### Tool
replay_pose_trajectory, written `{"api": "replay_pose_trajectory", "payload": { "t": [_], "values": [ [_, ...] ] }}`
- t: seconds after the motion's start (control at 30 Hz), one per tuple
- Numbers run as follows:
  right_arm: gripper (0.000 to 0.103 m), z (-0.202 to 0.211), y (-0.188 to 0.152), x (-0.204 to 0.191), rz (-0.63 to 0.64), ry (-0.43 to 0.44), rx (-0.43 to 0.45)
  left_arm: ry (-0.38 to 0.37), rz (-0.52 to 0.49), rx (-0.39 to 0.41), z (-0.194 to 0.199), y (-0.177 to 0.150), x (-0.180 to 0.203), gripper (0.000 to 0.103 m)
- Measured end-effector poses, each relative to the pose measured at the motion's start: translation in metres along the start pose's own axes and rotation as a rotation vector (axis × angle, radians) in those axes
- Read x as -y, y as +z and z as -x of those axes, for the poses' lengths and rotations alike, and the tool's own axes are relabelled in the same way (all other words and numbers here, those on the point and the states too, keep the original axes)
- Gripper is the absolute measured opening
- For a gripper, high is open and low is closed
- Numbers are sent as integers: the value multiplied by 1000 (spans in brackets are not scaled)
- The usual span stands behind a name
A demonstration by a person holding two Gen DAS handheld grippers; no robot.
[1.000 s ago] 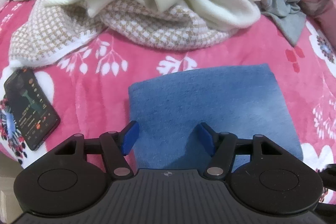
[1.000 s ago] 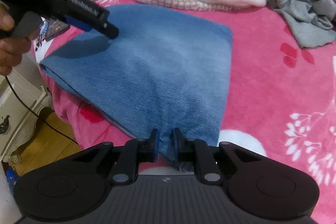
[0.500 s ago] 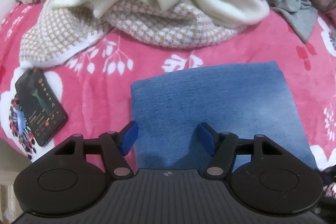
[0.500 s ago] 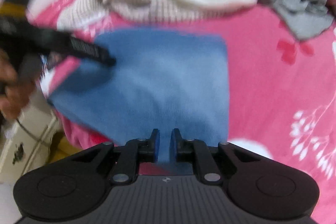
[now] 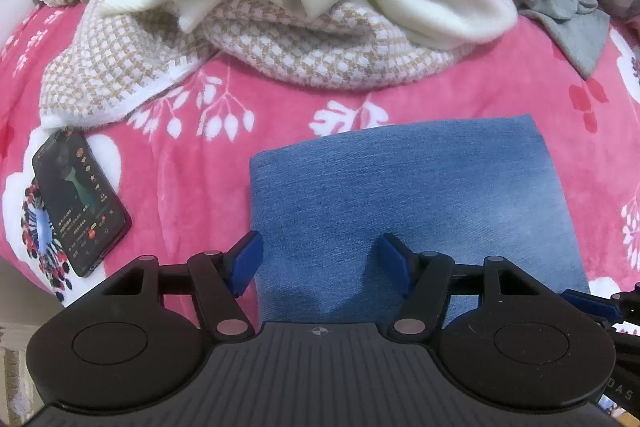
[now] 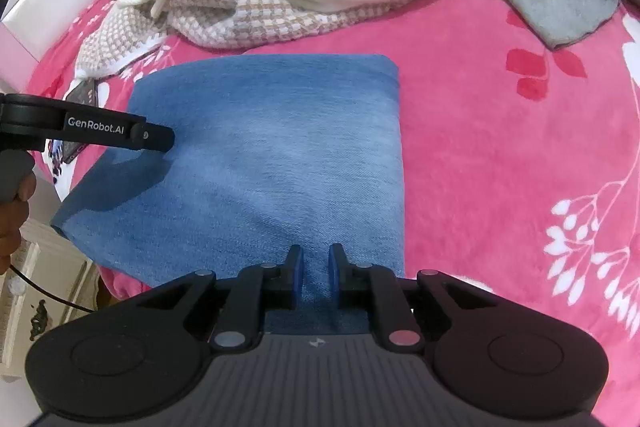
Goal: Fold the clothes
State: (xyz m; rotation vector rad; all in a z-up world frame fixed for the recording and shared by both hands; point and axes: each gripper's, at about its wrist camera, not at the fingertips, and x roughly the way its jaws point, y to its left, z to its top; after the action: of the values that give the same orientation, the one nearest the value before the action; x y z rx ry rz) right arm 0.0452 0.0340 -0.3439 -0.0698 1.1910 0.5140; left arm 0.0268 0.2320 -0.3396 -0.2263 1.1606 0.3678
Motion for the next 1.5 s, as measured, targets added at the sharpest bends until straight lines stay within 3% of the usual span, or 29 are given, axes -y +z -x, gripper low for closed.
{"api": "replay_pose_trajectory", "payload": {
  "t": [0.93,1.03,1.2,1.37,1.5],
  "values": [
    [15,-2,2,1,13,14,-15,28,-41,4,-1,0,8,67],
    [15,1,8,6,-53,29,-30,32,-46,8,-1,0,8,67],
    [15,13,24,15,-124,42,53,30,-50,12,-1,0,8,68],
    [15,-17,22,14,-56,26,3,20,-43,11,-2,0,6,68],
    [15,-5,34,8,-46,26,42,14,-41,17,-2,-1,3,69]
  ]
}}
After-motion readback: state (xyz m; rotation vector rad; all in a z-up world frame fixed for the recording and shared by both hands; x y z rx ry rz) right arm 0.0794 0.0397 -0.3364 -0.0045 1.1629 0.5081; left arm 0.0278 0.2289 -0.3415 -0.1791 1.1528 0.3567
